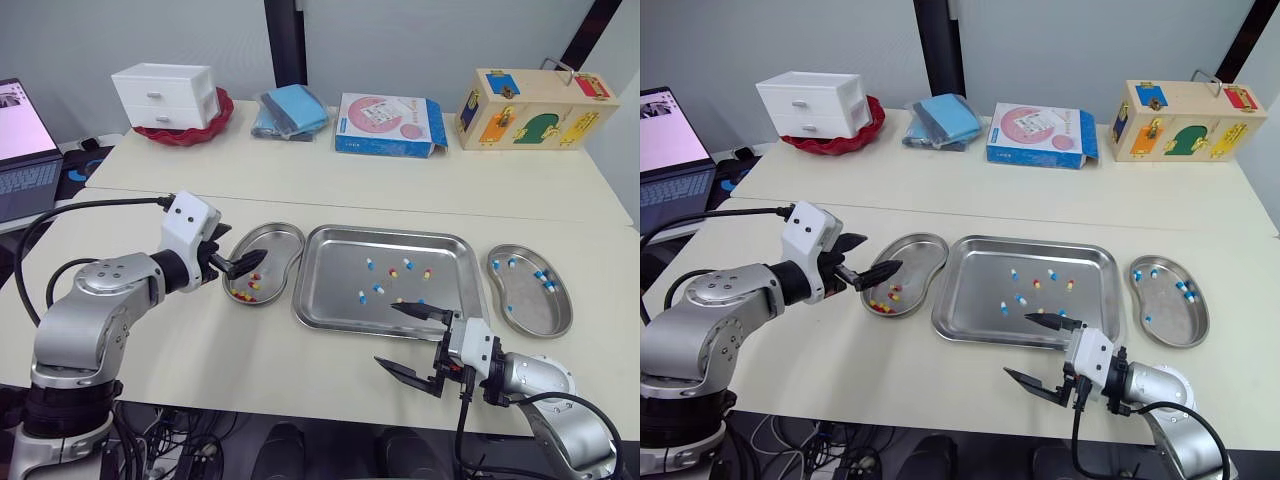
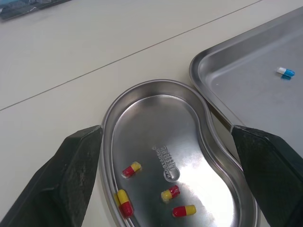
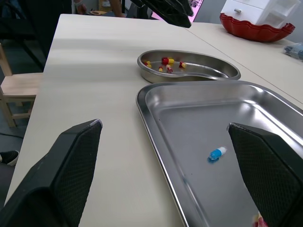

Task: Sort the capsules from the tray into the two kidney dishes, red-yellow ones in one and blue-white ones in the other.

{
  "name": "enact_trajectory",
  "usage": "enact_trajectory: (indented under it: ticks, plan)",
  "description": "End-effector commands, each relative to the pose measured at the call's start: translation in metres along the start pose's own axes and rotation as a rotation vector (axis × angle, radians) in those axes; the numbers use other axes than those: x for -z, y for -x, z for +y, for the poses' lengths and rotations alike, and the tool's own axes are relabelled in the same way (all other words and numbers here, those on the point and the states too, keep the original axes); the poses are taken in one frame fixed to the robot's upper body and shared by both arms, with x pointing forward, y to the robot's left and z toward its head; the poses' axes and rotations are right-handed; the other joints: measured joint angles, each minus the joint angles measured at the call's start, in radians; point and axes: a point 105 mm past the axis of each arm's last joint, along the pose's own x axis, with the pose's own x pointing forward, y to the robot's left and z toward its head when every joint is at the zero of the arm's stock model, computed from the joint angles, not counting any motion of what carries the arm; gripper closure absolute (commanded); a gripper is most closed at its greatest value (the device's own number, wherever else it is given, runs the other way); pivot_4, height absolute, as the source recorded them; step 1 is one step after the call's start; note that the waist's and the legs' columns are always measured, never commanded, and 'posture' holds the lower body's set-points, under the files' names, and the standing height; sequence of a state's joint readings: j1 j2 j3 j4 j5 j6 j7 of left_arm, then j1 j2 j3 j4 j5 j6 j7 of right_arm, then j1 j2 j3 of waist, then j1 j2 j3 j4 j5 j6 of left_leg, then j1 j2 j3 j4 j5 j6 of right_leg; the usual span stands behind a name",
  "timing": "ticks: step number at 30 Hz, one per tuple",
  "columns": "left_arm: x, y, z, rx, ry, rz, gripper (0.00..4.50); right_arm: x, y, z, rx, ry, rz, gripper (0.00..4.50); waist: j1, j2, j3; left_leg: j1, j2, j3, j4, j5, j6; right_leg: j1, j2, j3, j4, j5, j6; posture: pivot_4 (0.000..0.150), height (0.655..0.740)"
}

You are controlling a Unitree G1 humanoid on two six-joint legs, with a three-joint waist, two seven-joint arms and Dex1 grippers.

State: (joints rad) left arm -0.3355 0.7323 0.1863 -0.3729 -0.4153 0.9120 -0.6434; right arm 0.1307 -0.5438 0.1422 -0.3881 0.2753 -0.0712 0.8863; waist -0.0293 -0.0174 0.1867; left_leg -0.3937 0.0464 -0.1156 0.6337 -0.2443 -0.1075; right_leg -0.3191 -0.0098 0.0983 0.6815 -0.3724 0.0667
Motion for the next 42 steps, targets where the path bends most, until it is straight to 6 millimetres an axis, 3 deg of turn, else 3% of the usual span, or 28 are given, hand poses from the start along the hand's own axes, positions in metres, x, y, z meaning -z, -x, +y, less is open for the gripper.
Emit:
enact_trajectory:
  ticks: [1,4,8,15,21,26,34,38,42]
  plan:
    - [-0.014,0.014,0.006,-0.003,-0.032,-0.081,0.02,-0.011,0.002,-0.001,0.007,0.035,-0.021,0.0,0.0,0.0,0.0,0.0,0.0,0.0,0.0,0.0,0.0,0.0,0.0,0.0,0.0,0.0,0.0,0.15,0.7312]
    - [-0.009,0.034,0.006,0.038,-0.042,-0.104,0.02,-0.014,0.01,-0.009,0.053,0.04,0.006,0.0,-0.006,0.001,0.0,0.0,0.0,0.0,0.0,0.0,0.0,-0.001,0.0,0.0,0.0,0.0,0.0,0.15,0.7312]
    - [0.013,0.059,0.0,0.084,-0.02,-0.068,0.02,-0.015,0.034,-0.015,0.108,0.026,0.073,0.0,-0.003,0.001,0.0,0.0,0.001,0.001,-0.002,0.0,0.0,-0.001,0.0,0.001,-0.001,0.0,0.0,0.15,0.7312]
    - [0.073,0.099,0.018,-0.028,0.092,-0.015,0.02,-0.009,0.112,-0.026,0.246,0.013,0.305,0.0,0.005,0.0,0.0,0.001,0.0,0.001,-0.002,0.0,0.0,0.0,-0.001,0.001,-0.001,0.0,0.0,0.15,0.7312]
    - [0.109,0.111,0.02,-0.047,0.128,0.053,0.02,-0.004,0.179,-0.034,0.35,-0.022,0.475,0.0,0.0,-0.001,0.0,0.003,0.0,0.003,-0.003,0.0,0.0,0.001,-0.001,0.002,-0.001,0.0,-0.001,0.15,0.7312]
    - [0.118,0.113,0.017,-0.033,0.105,0.088,0.02,0.005,0.217,-0.04,0.425,-0.065,0.562,0.0,-0.001,-0.001,0.0,0.003,0.0,0.004,-0.004,0.0,0.0,0.001,-0.001,0.003,-0.001,0.0,-0.001,0.15,0.7312]
    - [0.129,0.118,0.01,0.003,0.116,0.124,0.02,0.016,0.244,-0.035,0.44,-0.113,0.637,0.0,-0.003,-0.001,0.0,0.004,0.0,0.004,-0.004,0.0,0.0,0.001,-0.001,0.003,-0.001,0.0,-0.001,0.15,0.7312]
    - [0.122,0.112,0.0,0.098,0.102,0.1,0.02,0.02,0.252,-0.03,0.426,-0.114,0.662,0.0,-0.002,0.0,0.0,0.004,0.0,0.004,-0.004,0.0,0.0,0.001,-0.001,0.003,-0.001,0.0,-0.001,0.15,0.7312]
    - [0.106,0.093,-0.03,0.305,0.054,0.048,0.02,0.018,0.256,-0.011,0.353,-0.128,0.695,0.0,0.001,0.001,0.0,0.004,0.0,0.004,-0.004,0.0,0.0,0.001,-0.001,0.003,-0.001,0.0,-0.001,0.15,0.7312]
